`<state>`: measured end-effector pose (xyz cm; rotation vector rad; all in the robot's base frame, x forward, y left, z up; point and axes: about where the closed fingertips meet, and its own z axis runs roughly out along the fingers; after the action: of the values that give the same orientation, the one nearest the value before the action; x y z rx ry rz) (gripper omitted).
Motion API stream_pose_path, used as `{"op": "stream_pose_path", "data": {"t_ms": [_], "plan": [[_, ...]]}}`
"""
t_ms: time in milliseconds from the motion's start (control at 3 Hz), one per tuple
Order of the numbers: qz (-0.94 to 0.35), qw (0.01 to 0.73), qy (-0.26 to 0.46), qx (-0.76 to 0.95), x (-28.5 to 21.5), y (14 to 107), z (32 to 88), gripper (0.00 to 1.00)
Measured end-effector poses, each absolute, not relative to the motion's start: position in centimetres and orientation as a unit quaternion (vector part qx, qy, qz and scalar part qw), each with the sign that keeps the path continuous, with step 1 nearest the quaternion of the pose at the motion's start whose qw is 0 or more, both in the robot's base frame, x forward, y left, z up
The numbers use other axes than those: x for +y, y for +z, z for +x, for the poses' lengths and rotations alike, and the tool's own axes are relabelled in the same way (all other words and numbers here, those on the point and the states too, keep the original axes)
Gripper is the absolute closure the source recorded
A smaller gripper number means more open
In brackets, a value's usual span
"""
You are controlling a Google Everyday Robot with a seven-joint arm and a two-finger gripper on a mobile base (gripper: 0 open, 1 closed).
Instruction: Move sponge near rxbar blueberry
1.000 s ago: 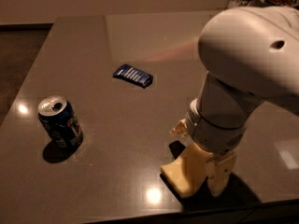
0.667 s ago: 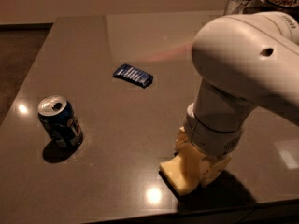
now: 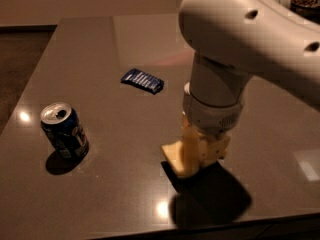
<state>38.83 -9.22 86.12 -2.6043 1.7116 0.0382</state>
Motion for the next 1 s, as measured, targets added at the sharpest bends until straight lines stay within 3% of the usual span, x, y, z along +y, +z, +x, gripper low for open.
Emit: {"op": "stream_pose_path", "data": {"t_ms": [1000], "plan": [[-0.782, 0.080, 0.012, 0.618, -4.2, 87.4, 51.4, 1.00]]}}
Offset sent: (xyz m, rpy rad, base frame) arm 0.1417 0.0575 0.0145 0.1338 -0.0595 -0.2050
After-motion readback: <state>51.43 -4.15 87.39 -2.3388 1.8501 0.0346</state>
